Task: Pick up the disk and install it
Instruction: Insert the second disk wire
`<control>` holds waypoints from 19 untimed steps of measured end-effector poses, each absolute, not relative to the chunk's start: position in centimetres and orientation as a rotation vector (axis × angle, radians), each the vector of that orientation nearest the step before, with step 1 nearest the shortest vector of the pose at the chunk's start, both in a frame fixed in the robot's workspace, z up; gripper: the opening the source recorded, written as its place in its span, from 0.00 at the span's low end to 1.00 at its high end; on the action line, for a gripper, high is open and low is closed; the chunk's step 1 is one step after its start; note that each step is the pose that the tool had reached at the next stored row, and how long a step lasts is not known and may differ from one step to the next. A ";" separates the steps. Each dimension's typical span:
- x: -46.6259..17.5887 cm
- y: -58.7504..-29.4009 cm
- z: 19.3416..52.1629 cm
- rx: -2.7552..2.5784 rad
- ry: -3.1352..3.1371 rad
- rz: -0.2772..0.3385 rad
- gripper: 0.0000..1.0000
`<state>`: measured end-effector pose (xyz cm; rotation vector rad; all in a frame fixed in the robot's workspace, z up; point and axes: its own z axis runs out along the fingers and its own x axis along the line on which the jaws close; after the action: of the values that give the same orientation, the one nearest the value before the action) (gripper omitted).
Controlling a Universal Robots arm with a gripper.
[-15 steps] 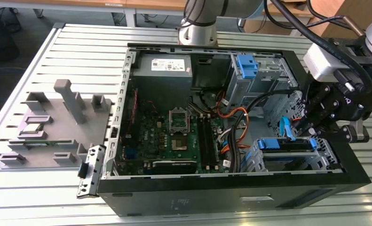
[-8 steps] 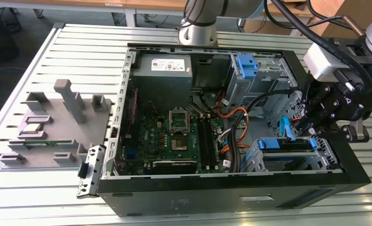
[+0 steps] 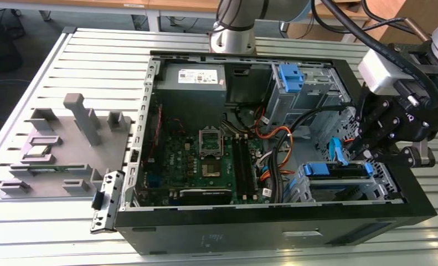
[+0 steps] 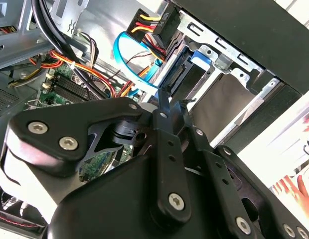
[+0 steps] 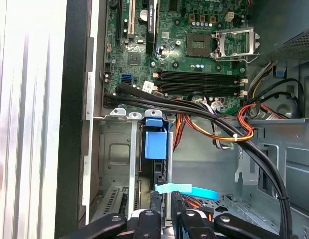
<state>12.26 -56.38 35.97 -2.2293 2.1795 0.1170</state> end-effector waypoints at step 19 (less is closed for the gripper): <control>13.2 -55.0 35.8 -2.231 2.177 0.118 0.24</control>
<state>13.22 -55.04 35.81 -2.2314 2.1768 0.1179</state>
